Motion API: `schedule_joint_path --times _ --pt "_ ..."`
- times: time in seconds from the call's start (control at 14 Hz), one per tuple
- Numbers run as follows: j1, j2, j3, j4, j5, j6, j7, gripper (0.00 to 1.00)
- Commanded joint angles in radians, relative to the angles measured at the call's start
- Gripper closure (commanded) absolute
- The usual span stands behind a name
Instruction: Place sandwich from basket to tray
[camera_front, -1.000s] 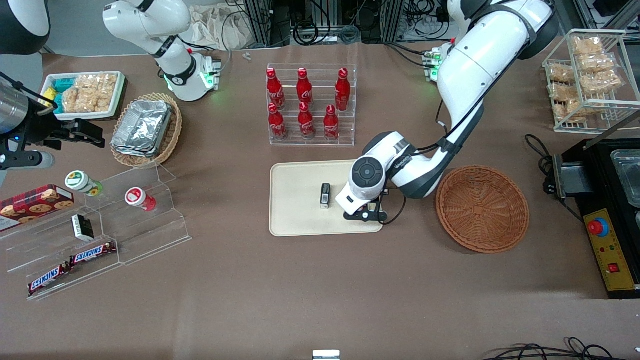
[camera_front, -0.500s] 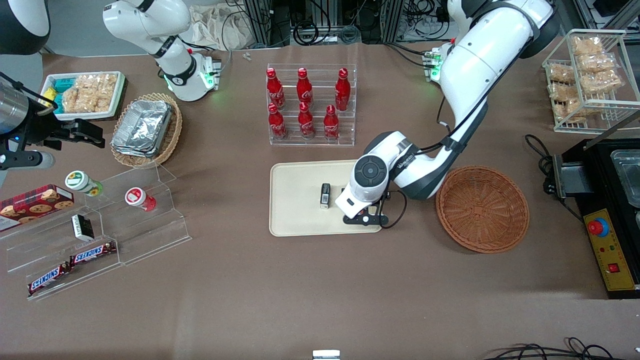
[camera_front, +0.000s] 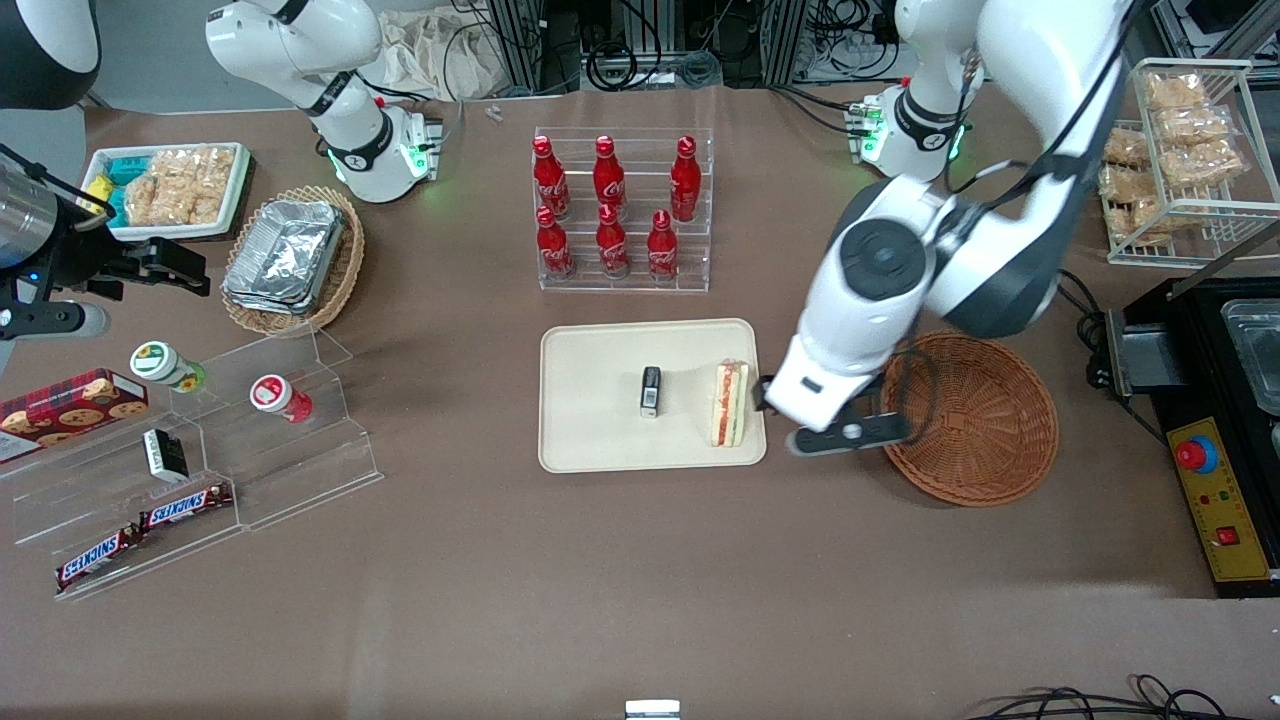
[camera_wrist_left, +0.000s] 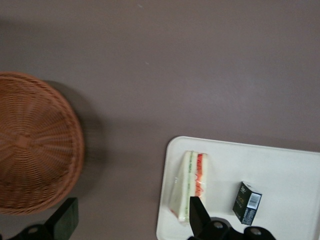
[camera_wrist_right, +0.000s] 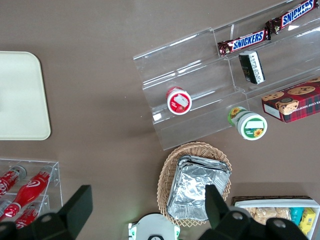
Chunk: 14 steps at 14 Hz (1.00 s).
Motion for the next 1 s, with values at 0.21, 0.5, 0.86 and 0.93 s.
schedule_joint_path --times 0.21,0.5,0.86,0.93 --pt "0.186 -0.172 0.004 -0.041 -0.133 -0.162 0.236 0.00" --pt "0.170 -0.247 0.240 -0.070 -0.233 -0.236 0.596 0.00" --pt "0.165 -0.249 0.371 -0.018 -0.217 -0.299 0.891 0.00" --pt "0.167 -0.239 0.371 0.006 -0.214 -0.305 0.914 0.00"
